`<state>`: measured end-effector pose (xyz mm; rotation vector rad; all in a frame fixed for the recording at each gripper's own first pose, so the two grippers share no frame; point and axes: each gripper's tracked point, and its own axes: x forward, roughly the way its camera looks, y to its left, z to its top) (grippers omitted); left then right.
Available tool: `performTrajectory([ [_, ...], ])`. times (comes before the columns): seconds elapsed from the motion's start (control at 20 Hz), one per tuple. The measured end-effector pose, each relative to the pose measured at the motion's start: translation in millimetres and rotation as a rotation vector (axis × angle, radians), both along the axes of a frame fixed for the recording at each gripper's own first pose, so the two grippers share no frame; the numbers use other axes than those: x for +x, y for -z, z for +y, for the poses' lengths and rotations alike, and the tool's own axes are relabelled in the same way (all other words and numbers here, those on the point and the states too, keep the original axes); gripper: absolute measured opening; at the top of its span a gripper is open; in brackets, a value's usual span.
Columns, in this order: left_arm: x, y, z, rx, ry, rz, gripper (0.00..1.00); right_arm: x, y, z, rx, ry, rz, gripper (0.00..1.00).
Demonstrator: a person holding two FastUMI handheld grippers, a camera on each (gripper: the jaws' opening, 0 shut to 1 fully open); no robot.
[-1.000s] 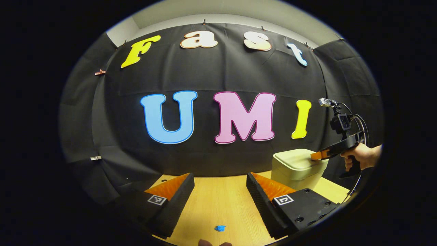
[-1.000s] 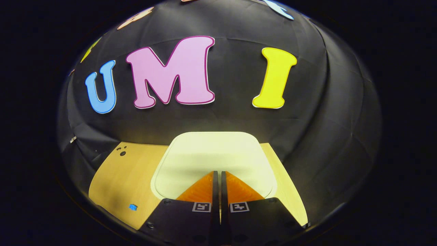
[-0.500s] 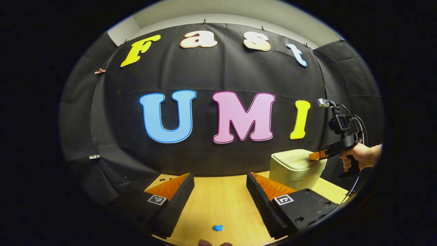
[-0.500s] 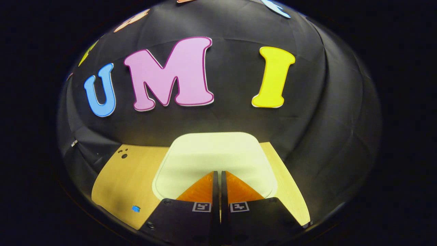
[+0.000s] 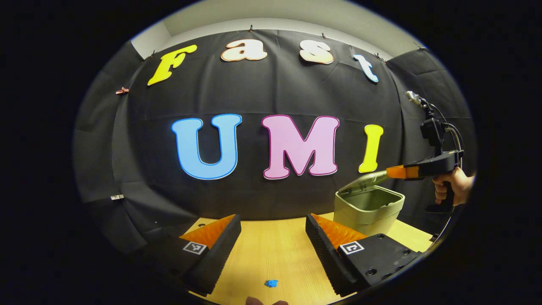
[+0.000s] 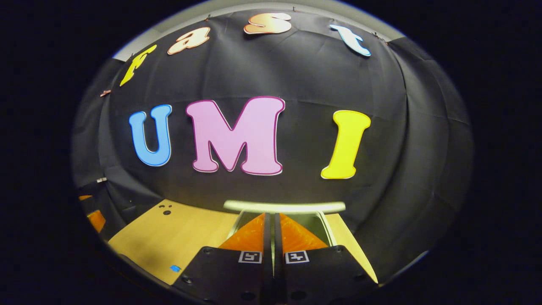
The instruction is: Press the lid of the desktop garbage bin to open it, pick up the crumpled paper on the desktop and throw it into the bin, then pick up the pop can on the desktop and drop it into the bin, and finally close the garbage bin lid.
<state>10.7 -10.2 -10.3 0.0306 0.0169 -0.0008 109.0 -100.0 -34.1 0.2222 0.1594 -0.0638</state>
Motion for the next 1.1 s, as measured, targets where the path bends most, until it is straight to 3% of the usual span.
performTrajectory([
  [0.35, 1, 7, -4, -0.003, 0.016, 0.015, 0.98, -26, -1, 22, 0.02, -0.062, -0.004, 0.05],
  [0.65, 0, 46, -14, -0.016, 0.066, 0.103, 0.98, -45, 3, 53, 0.072, -0.134, -0.035, 0.06],
  [0.75, -1, 73, -10, -0.019, 0.063, 0.164, 0.98, -52, 11, 60, 0.067, -0.146, -0.018, 0.14],
  [0.95, -3, 127, -5, -0.024, 0.064, 0.281, 0.98, -65, 18, 74, 0.043, -0.18, -0.002, 0.52],
  [1.0, -3, 139, -4, -0.012, 0.064, 0.302, 0.98, -66, 19, 76, 0.043, -0.181, -0.003, 0.69],
  [1.1, 0, 164, -1, 0.009, 0.063, 0.352, 0.98, -71, 21, 80, 0.047, -0.179, 0.004, 0.78],
])
